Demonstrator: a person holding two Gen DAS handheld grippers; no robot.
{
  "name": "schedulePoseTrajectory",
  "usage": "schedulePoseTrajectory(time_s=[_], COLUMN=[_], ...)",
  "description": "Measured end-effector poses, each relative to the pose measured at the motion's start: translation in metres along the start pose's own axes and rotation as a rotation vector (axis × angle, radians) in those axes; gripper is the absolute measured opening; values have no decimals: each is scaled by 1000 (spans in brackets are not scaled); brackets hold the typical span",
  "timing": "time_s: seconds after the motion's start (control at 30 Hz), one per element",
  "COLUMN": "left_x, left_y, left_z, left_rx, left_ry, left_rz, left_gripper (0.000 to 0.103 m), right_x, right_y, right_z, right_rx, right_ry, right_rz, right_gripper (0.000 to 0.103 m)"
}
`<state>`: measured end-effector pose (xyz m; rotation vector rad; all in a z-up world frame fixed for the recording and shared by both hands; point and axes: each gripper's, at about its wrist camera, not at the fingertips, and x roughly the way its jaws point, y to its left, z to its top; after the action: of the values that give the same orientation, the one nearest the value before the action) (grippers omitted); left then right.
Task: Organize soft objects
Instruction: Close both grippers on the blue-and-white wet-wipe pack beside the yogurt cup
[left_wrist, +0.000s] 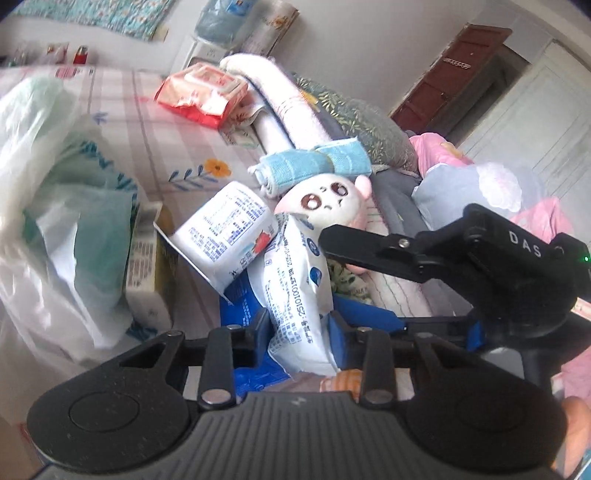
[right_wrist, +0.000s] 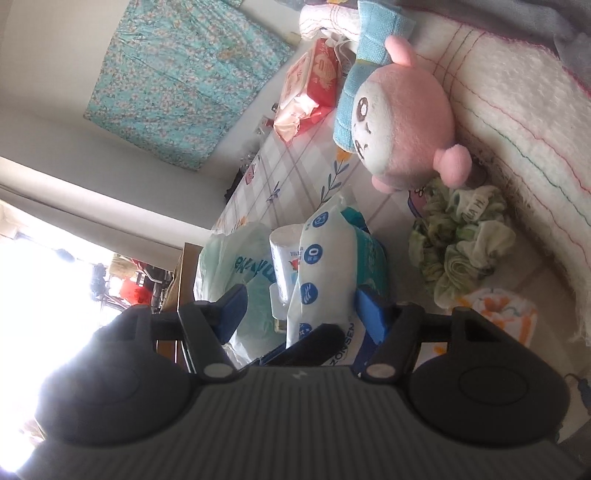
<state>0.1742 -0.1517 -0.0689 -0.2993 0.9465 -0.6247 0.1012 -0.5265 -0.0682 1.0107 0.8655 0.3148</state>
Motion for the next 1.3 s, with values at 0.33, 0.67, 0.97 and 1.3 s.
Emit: schedulePoseTrajectory(time_s=[0.33, 0.67, 0.97, 1.3], left_x=[-11, -9, -4, -26], left_y=[-6, -23, -29, -8], left_z=[-6, -2, -3, 9], left_rx=[34, 158, 224, 8], left_ry=[-7, 12, 21, -27], left_rz=[38, 110, 171, 2], left_gripper=[43, 60, 42, 31], right_x=[5, 10, 7, -10], right_y=[1, 2, 2, -3], right_z=[-4, -6, -8, -3], right_rx=[-16, -18, -15, 14], right_ry=[15, 35, 37, -19], right_rz=[2, 22, 33, 74], right_gripper=[66, 66, 66, 65])
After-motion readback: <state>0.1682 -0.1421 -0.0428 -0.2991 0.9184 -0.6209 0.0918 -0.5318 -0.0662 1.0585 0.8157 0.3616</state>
